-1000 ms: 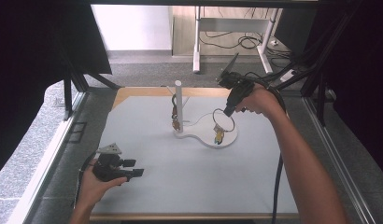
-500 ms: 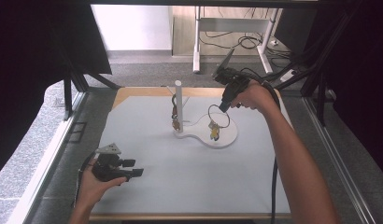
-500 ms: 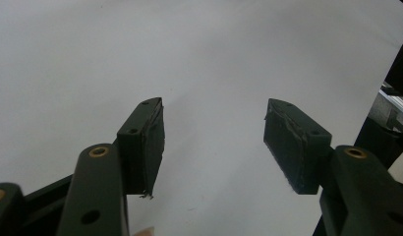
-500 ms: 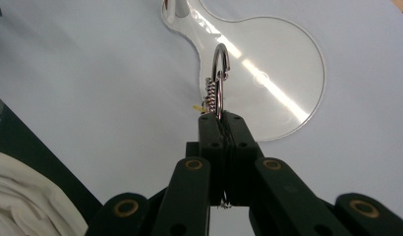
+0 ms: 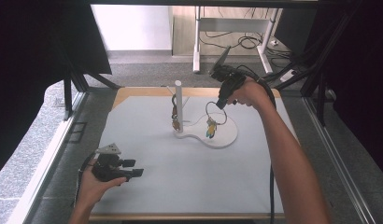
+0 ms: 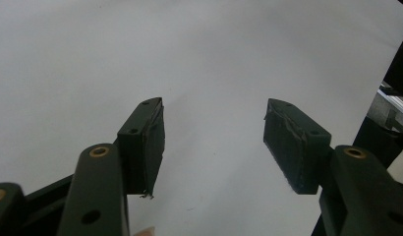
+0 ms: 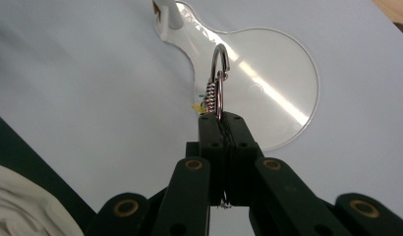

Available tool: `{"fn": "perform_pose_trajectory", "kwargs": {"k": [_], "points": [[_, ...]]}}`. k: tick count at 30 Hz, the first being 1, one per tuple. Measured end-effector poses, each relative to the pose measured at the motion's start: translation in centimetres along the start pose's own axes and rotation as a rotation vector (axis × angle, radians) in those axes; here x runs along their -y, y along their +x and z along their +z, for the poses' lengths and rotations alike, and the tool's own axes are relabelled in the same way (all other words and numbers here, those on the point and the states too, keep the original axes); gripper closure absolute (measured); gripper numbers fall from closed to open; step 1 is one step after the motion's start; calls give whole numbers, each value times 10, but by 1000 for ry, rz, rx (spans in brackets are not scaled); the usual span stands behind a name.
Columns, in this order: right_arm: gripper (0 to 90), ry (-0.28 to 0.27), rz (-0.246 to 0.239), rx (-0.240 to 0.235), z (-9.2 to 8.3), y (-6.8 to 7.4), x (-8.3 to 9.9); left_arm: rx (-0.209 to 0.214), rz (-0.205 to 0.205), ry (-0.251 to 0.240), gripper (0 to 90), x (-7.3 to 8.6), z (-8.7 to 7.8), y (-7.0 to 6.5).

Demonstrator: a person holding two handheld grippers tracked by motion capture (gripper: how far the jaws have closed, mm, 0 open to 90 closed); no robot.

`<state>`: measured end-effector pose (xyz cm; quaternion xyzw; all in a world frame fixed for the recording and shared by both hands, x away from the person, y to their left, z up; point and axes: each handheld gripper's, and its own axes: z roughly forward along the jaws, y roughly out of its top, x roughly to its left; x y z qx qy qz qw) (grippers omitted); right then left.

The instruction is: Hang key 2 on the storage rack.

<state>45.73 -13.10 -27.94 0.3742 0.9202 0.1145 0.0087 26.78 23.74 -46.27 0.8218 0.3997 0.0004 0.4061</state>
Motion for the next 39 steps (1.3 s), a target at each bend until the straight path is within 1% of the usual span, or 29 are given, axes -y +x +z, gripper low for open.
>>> {"fn": "perform_pose_trajectory", "kwargs": {"k": [5, 7, 9, 10, 11, 16, 21, 24, 30, 34, 37, 39], "points": [[885, -9, 11, 5, 3, -4, -3, -2, -3, -5, 412, 0, 0, 1], [885, -6, 15, 5, 5, -5, -5, 4, -3, -5, 412, 0, 0, 0], [884, -6, 18, -7, 6, -6, -7, 3, -1, -5, 412, -1, 0, -1], [885, -13, 15, -6, 7, -6, -9, 3, 0, -4, 412, -1, 0, -1], [884, -9, 22, -7, 8, -6, -10, 2, -1, -5, 412, -1, 0, -1], [885, -14, 27, -6, 9, -5, -16, 6, -3, -9, 412, 0, -1, 0], [884, -30, 25, -21, 10, -6, -20, 8, -2, -9, 412, 0, 0, 0], [884, -37, 28, -17, 10, -7, -22, 10, 1, -5, 412, -1, 0, -1], [884, -31, 31, -12, 13, -9, -28, 7, -2, -15, 412, 0, -2, 0], [884, -31, 19, -8, 17, -8, -34, 8, -2, -17, 412, 0, -3, 0], [884, -29, 28, -7, 18, -8, -40, 8, -1, -17, 412, 0, -4, 1], [884, -28, 21, 0, 19, -8, -43, 10, -1, -21, 412, 0, -4, 2]]}}
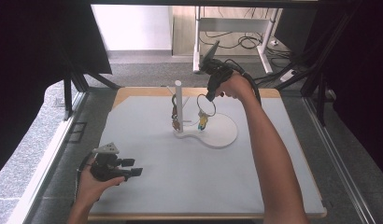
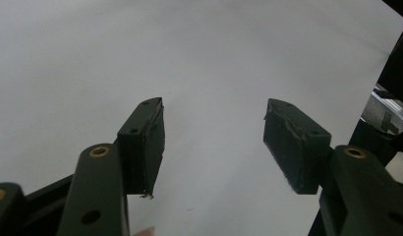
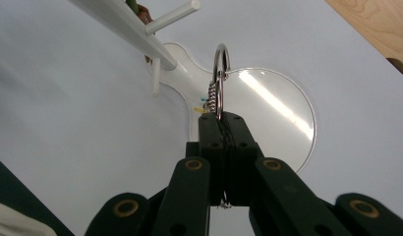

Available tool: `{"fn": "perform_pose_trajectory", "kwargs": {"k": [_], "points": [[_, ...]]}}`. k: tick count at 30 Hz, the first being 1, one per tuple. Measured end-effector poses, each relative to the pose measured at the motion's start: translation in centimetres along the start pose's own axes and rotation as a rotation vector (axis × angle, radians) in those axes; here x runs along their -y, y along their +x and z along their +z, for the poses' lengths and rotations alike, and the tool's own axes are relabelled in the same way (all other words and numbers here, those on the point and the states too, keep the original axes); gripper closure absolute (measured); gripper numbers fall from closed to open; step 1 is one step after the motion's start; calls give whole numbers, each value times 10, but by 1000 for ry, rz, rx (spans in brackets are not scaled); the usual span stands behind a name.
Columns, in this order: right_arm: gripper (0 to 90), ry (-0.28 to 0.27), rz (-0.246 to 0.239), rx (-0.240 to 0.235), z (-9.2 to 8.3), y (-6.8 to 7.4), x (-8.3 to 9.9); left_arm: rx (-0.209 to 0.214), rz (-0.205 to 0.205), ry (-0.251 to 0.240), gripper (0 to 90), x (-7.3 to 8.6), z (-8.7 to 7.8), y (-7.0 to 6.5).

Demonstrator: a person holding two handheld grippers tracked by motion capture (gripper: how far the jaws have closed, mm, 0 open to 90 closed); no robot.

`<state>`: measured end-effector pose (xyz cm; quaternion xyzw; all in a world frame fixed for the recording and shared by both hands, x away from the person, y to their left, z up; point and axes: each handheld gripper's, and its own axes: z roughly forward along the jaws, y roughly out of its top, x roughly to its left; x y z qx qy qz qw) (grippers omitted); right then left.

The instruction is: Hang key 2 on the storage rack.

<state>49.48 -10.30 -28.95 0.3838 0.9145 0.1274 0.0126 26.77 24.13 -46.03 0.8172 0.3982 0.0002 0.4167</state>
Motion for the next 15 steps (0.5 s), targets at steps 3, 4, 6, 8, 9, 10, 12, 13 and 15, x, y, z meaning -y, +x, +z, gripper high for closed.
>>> {"fn": "perform_pose_trajectory", "kwargs": {"k": [3, 4, 6, 8, 9, 10, 12, 13, 15], "points": [[884, 1, -3, -6, 2, 2, -5, 2, 2, -6, 412, 0, -2, 0], [884, 1, -3, -8, 3, 2, -6, 3, 3, -6, 413, -1, -2, 0], [884, 4, -6, -5, 4, 3, -10, 4, 5, -7, 413, -1, -3, 0], [884, 3, -6, 0, 6, 3, -13, 4, 6, -7, 412, 0, -3, 0], [884, 2, -3, 1, 6, 4, -14, 6, 6, -7, 412, 0, -3, 0], [884, 3, -4, 2, 7, 4, -16, 6, 8, -4, 412, 0, -4, 0], [884, 6, -10, 4, 10, 5, -19, 6, 8, -8, 411, 0, -4, 1], [884, 5, -12, 4, 10, 6, -20, 5, 6, -9, 412, 0, -5, 1], [884, 4, -14, 7, 11, 7, -23, 4, 6, -10, 412, 0, -5, 1]]}}
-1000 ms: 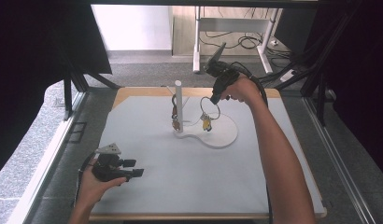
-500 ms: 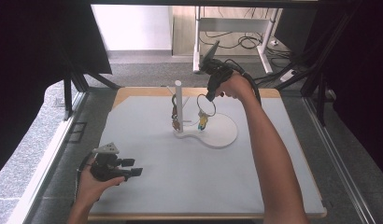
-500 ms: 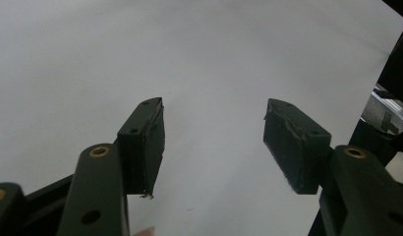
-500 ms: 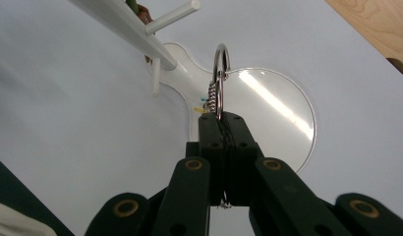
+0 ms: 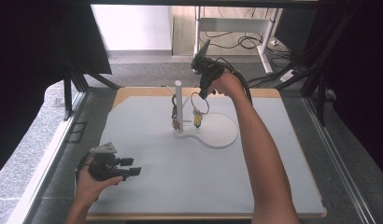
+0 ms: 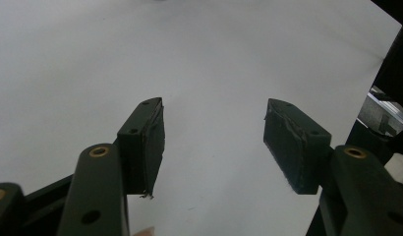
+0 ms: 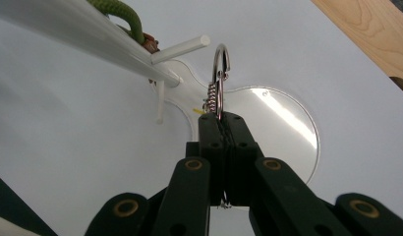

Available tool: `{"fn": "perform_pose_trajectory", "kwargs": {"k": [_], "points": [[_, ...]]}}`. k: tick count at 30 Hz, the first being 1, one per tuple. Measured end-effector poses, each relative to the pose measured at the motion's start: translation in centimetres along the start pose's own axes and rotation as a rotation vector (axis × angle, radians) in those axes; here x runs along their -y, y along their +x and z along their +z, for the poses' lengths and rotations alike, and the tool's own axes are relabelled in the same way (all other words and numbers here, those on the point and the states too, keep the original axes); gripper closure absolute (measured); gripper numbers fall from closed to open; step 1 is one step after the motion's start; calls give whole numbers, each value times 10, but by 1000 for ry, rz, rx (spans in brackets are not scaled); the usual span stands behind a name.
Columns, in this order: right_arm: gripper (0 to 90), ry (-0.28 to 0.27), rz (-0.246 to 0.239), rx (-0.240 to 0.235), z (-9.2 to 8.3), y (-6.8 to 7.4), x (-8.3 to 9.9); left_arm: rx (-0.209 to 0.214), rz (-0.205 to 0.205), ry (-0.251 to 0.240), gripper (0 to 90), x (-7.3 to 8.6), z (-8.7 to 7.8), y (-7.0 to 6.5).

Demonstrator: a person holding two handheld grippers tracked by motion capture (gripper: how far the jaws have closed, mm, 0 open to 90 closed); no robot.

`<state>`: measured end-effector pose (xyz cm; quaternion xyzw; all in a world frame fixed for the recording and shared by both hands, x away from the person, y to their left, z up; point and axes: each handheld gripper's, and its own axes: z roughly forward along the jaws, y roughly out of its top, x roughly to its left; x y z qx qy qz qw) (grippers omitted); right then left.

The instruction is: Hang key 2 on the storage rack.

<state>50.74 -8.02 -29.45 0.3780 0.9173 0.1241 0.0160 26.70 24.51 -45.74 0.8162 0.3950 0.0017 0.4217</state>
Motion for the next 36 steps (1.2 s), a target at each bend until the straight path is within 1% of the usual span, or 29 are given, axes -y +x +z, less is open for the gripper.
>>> {"fn": "perform_pose_trajectory", "kwargs": {"k": [3, 5, 10, 15, 18, 21, 24, 29, 35, 36], "points": [[884, -1, -2, 1, 2, 0, -4, 2, 5, -2, 412, -1, 0, -2], [884, -2, -1, 12, 3, 1, -6, 6, 12, -1, 412, -2, 0, -3], [884, -10, -6, 5, 6, 5, -8, 10, 22, 8, 410, -2, 1, -4], [884, -28, -19, -28, 5, 10, -8, 9, 17, 12, 408, -2, 2, -5], [884, -28, -25, -39, 7, 13, -7, 11, 19, 15, 408, -2, 2, -5], [883, -37, -19, -71, 11, 14, -6, 8, 19, 17, 407, -2, 3, -6], [883, -42, -15, -91, 15, 14, -4, 8, 20, 17, 407, -3, 3, -6], [881, -28, -29, -108, 23, 18, -2, 6, 21, 17, 408, -2, 4, -6], [875, -31, -31, -126, 30, 19, 1, 9, 23, 29, 407, -2, 8, -7], [873, -26, -33, -123, 30, 19, 1, 9, 23, 31, 407, -2, 8, -7]]}}
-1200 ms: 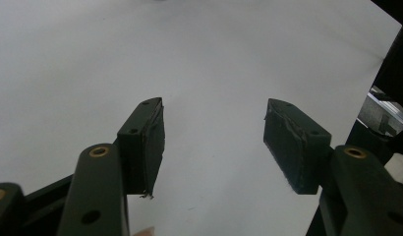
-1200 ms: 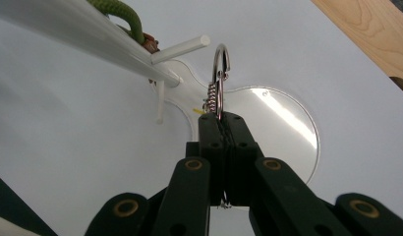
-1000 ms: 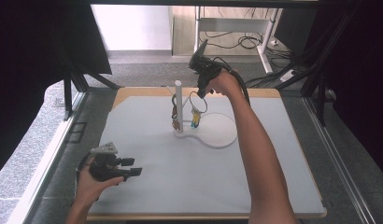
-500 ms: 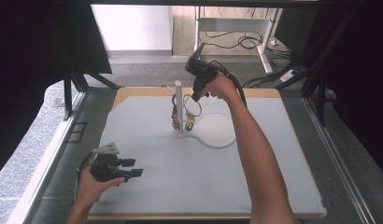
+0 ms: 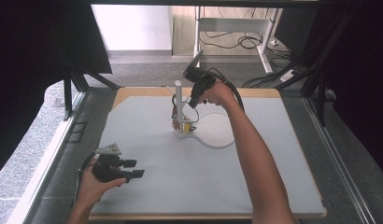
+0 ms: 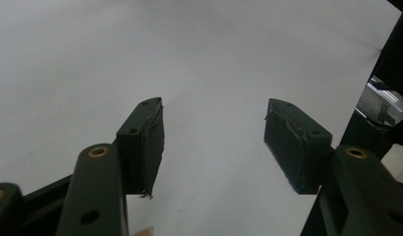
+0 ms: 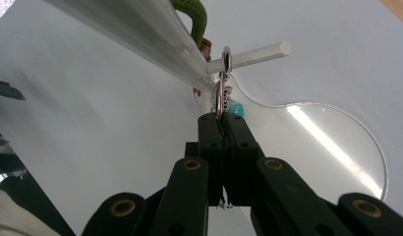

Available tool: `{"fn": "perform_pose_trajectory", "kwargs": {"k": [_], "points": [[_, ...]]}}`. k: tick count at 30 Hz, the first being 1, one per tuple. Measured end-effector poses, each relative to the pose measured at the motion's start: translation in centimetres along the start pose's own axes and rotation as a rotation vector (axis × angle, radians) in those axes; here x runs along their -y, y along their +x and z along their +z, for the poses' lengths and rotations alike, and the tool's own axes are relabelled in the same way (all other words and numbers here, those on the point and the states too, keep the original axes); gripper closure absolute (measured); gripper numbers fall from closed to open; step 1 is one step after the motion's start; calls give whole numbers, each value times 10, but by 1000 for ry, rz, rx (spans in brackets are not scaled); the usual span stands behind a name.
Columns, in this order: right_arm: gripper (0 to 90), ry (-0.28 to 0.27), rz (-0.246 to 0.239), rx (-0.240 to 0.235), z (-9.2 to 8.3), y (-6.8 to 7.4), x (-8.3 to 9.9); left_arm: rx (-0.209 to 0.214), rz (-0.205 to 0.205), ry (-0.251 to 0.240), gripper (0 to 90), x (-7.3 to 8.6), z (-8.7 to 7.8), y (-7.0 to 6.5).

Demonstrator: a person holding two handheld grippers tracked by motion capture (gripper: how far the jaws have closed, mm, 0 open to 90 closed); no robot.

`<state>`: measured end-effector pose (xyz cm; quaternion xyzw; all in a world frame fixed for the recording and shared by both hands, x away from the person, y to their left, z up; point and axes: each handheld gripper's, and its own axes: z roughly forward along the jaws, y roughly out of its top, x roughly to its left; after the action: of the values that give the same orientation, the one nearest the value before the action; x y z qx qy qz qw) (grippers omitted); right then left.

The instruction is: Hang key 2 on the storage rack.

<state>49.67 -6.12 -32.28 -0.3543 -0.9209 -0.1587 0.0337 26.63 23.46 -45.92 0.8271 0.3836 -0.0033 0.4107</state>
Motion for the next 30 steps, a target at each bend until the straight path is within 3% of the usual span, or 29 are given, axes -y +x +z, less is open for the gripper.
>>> {"fn": "perform_pose_trajectory", "kwargs": {"k": [10, 16, 24, 30], "points": [[859, -20, -8, -39, 6, 1, 2, -1, -6, 11, 407, 1, 3, 2], [788, -32, -3, -44, 1, 1, 8, 1, -7, 15, 407, 1, 4, 2], [665, -70, -26, -31, -11, 2, 25, -5, -4, 35, 406, 2, 9, 2], [630, -85, -35, -32, -15, 4, 42, -8, -5, 29, 406, 0, 9, 2]]}}
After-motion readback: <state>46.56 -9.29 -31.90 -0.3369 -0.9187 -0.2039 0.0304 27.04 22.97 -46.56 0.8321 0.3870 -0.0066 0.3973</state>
